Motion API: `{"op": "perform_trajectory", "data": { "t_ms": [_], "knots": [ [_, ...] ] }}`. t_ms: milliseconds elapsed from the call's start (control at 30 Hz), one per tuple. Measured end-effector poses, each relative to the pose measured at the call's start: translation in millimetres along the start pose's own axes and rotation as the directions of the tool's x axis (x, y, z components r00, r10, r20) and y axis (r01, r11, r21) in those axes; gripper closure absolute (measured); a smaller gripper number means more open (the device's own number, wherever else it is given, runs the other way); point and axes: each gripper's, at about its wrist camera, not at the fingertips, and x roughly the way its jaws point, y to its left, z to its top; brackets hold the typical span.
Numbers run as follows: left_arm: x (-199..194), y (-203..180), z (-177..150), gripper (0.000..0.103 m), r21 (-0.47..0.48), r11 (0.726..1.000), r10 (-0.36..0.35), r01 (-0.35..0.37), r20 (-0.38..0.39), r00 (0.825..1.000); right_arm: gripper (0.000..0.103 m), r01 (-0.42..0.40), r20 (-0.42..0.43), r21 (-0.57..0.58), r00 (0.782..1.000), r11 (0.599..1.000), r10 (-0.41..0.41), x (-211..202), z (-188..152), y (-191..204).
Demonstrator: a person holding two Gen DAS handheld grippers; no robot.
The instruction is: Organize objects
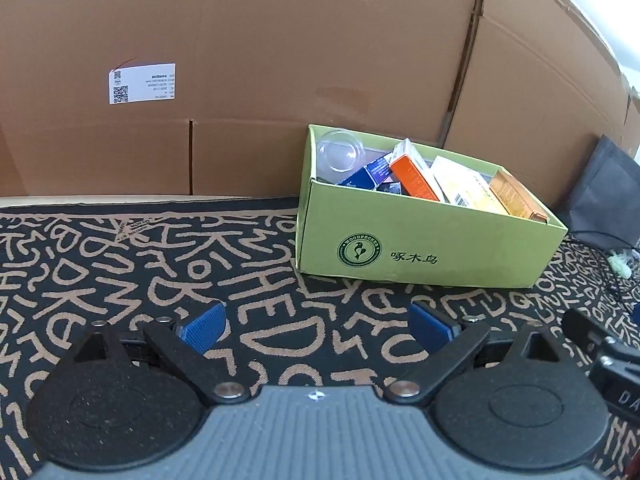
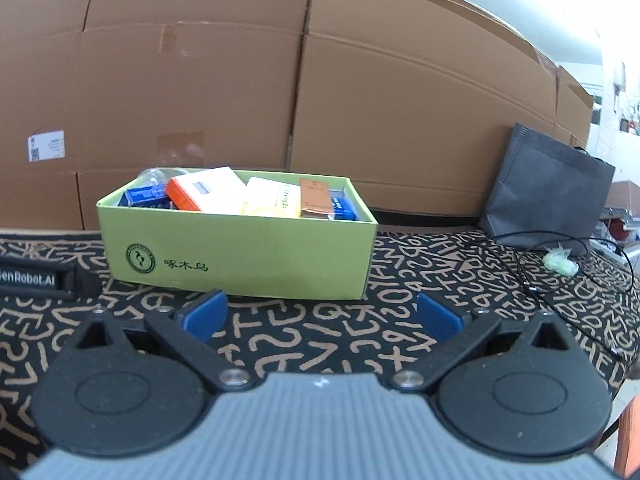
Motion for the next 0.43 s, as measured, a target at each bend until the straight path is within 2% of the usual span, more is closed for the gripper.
{"op": "perform_trajectory", "data": {
  "t_ms": [233, 433],
  "knots": [
    [-8, -2, -3, 0.003, 0.033, 0.999, -0.007, 0.005, 0.059, 0.998, 0.000, -0.007, -0.003, -0.024, 1.000, 1.000, 0.007, -2, -1, 6],
    [-7, 1, 0, 0.003, 0.005, 1.000, -0.013, 0.013, 0.044, 0.999, 0.000, -0.012, -0.006, -0.030, 1.000, 0.999, 0.012, -2, -2, 12]
  ]
}}
